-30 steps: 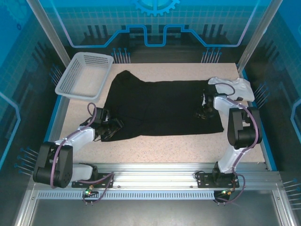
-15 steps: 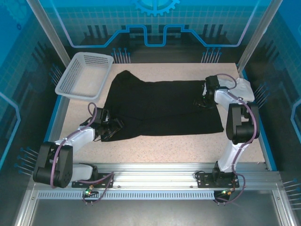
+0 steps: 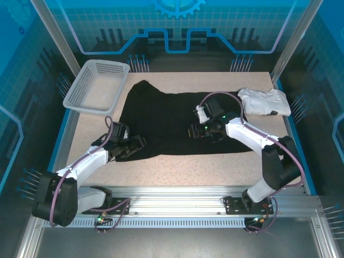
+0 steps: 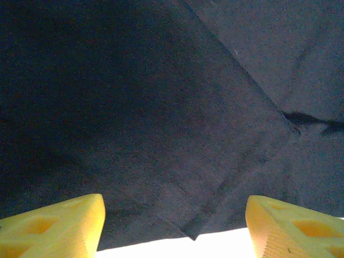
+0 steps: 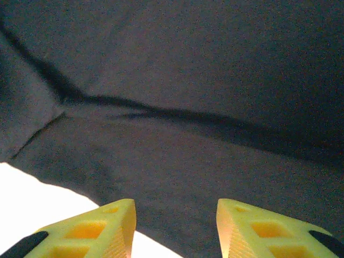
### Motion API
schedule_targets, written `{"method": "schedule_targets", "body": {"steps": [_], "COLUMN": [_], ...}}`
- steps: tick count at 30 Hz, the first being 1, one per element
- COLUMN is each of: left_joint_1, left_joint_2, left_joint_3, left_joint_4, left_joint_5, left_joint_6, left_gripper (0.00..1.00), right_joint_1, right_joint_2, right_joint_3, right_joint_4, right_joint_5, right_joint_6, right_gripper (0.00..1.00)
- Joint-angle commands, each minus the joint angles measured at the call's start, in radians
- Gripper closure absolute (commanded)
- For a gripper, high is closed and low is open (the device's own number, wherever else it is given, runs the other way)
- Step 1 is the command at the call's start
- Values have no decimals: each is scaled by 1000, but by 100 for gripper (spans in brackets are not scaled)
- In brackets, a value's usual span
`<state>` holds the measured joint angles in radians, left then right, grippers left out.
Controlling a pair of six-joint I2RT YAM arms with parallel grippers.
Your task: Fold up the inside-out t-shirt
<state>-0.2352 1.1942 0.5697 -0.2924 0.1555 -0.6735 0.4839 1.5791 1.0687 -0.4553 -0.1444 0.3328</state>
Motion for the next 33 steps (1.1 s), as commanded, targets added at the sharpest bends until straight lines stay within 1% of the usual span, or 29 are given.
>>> {"method": "schedule_targets", "body": {"steps": [1,2,5,7,9,10,11,13,15,19,22,26,29,31,33], "left_joint_1": [-69,-96,-168,-178,-165,-133,-89,37,118,201,241,246,247,249,250], "left_joint_2": [11,15,35,45,27,14,2,-23,-37,-29,-17,0,3,5,8], "left_joint_3": [45,53,90,104,88,75,58,4,-39,-85,-121,-134,-148,-155,-155], "left_joint_4": [-26,-37,-110,-156,-160,-155,-143,-94,-48,12,61,66,76,80,81], "left_joint_5": [7,-12,-124,-169,-193,-181,-146,-26,46,92,124,126,122,124,124], "left_joint_6": [56,80,137,124,102,85,64,19,-15,-44,-62,-52,-50,-50,-45], "left_gripper": [32,32,35,36,37,39,40,43,45,47,50,50,51,51,51], "right_joint_1": [22,24,20,28,72,109,143,226,297,401,441,463,465,465,464], "right_joint_2": [34,39,41,40,36,37,45,85,147,291,399,489,528,546,560], "right_joint_3": [33,36,37,43,42,43,50,88,141,261,341,405,415,420,428], "right_joint_4": [18,17,9,23,72,109,133,172,197,211,193,172,164,158,155], "right_joint_5": [-3,6,35,-4,-46,-58,-66,-67,-60,-56,-62,-69,-67,-56,-42], "right_joint_6": [-25,-22,-19,-46,-108,-153,-193,-275,-329,-415,-451,-473,-479,-477,-474], "right_gripper": [57,57,57,59,59,59,58,55,54,51,50,50,50,51,55]}}
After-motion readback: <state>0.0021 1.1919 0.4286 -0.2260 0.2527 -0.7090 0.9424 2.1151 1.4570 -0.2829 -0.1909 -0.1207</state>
